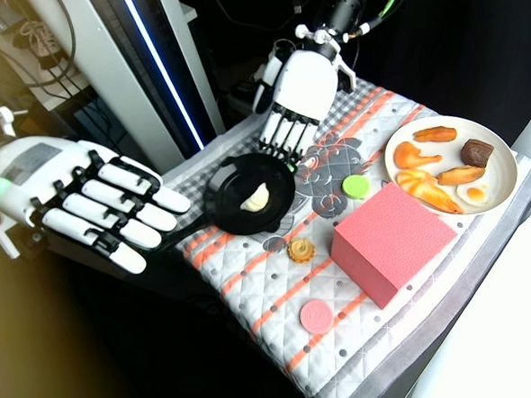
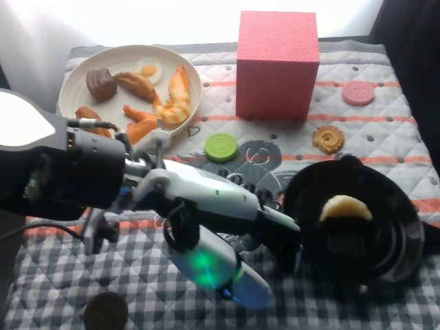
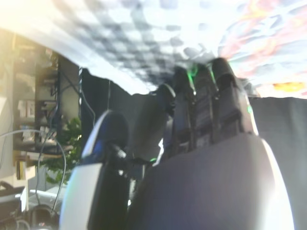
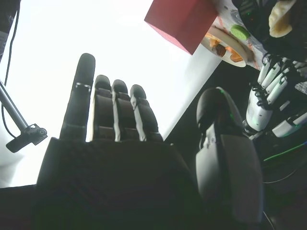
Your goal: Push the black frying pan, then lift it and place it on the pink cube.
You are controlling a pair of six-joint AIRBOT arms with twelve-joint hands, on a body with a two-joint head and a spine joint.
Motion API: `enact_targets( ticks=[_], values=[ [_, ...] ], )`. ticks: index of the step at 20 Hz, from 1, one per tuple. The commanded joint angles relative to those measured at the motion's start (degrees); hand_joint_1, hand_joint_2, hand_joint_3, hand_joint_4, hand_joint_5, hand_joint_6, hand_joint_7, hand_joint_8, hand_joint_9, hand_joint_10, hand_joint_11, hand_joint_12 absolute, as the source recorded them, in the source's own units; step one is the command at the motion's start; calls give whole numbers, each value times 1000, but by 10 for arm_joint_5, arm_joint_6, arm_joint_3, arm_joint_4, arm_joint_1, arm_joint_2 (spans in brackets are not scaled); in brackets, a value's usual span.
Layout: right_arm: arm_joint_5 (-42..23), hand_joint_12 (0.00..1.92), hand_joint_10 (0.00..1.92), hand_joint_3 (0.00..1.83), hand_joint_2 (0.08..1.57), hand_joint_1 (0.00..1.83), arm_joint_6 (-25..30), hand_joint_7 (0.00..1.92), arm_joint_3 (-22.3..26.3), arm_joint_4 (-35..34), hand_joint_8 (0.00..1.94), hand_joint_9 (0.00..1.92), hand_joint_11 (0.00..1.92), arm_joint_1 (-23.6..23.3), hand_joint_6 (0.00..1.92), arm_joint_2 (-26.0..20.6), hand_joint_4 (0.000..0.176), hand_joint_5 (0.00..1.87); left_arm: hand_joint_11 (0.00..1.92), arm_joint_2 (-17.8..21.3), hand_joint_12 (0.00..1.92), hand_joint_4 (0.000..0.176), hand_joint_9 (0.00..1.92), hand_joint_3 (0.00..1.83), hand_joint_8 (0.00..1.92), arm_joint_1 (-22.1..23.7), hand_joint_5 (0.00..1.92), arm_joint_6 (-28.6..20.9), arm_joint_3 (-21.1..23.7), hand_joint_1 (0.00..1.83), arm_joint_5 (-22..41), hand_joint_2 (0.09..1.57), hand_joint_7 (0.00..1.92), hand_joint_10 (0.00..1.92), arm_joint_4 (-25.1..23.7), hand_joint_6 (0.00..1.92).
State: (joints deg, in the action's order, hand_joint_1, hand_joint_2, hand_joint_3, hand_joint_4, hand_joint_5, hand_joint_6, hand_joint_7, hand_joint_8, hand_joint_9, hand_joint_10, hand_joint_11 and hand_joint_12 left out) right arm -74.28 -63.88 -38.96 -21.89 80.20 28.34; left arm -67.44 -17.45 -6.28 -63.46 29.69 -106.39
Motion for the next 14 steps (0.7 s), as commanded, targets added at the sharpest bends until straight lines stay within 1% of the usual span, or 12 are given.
enact_targets(
  ticks=[1, 2, 3, 5, 6, 7, 8, 9, 10, 12, 13, 14],
  values=[
    [-69, 724, 0, 0, 1259, 291, 2, 0, -4, -8, 0, 0, 0, -4, 0, -3, 13, 0, 0, -3, 17, 4, 168, 0, 1, 2, 92, 1, 0, 552, 16, 1125, 372, 1, 35, 1191],
    [-69, 764, 1, 0, 1261, 284, 2, 0, -4, -8, 0, 3, 0, -4, 0, -3, 2, 0, 4, -6, 8, 3, 172, 0, 1, 2, 117, 3, -2, 566, 16, 1135, 372, 3, 38, 1135],
    [-68, 722, 0, 0, 1257, 279, 2, 0, -4, -8, 0, 0, 0, -4, 0, -3, 16, 0, 2, -9, 6, 0, 162, 0, 1, 2, 128, 7, -4, 567, 16, 1162, 364, 2, 44, 1061],
    [-68, 763, 1, 0, 1249, 294, 2, 0, -4, -8, 0, 2, 0, -4, 0, -3, 19, 0, 9, -19, 13, 0, 142, 3, 0, 2, 89, 21, -8, 606, 17, 1201, 323, 0, 58, 1034],
    [-68, 770, 0, 0, 1247, 284, 3, 0, -4, -8, 0, 0, 0, -3, 0, -3, 24, 0, 1, -25, 130, 7, 128, 5, 0, 2, 48, 29, -10, 637, 17, 1221, 268, 0, 67, 1032],
    [-68, 770, 0, 0, 1247, 284, 4, 0, -4, -8, 0, 0, 0, -3, 0, -4, 21, 0, 0, -30, 54, 11, 76, 4, 0, 2, 22, 33, -13, 766, 17, 1224, 198, 0, 72, 913],
    [-68, 712, 0, 0, 1246, 288, 4, 0, -4, -8, 0, 0, 0, -3, 0, -4, 23, 0, 0, -35, 10, 27, 19, 8, 4, 1, 4, 38, -17, 759, 17, 1238, 135, 0, 78, 770],
    [-68, 662, 0, 0, 1249, 291, 4, 0, -4, -8, 0, 0, 0, -3, 0, -4, 26, 0, 0, -40, 1, 34, 46, 1, 14, 0, 63, 42, -20, 835, 17, 1222, 168, 15, 85, 718],
    [-68, 651, 0, 0, 1243, 291, 4, 0, -4, -8, 0, 0, 0, -3, 0, -4, 30, 0, 0, -44, 0, 51, 8, 8, 2, -1, 64, 46, -22, 867, 17, 1238, 142, 2, 90, 701],
    [-68, 648, 0, 1, 1251, 298, 4, 0, -4, -8, 0, 0, 0, -2, 0, -4, 15, 0, 0, -52, 0, 56, 0, 5, 0, -1, 57, 56, -25, 842, 16, 1244, 123, 0, 99, 639],
    [-68, 572, 0, 1, 1254, 310, 4, 0, -4, -8, 0, 0, 0, -2, 0, -4, 12, 0, 0, -54, 0, 52, 0, 0, 2, -2, 65, 57, -27, 872, 15, 1225, 125, 0, 101, 636],
    [-68, 556, 0, 1, 1255, 311, 6, 0, -4, -8, 0, 0, 0, -1, 0, -5, 8, 0, 0, -51, 0, 55, 18, 0, 3, -8, 102, 53, -30, 912, 10, 1212, 151, 3, 102, 588]
  ],
)
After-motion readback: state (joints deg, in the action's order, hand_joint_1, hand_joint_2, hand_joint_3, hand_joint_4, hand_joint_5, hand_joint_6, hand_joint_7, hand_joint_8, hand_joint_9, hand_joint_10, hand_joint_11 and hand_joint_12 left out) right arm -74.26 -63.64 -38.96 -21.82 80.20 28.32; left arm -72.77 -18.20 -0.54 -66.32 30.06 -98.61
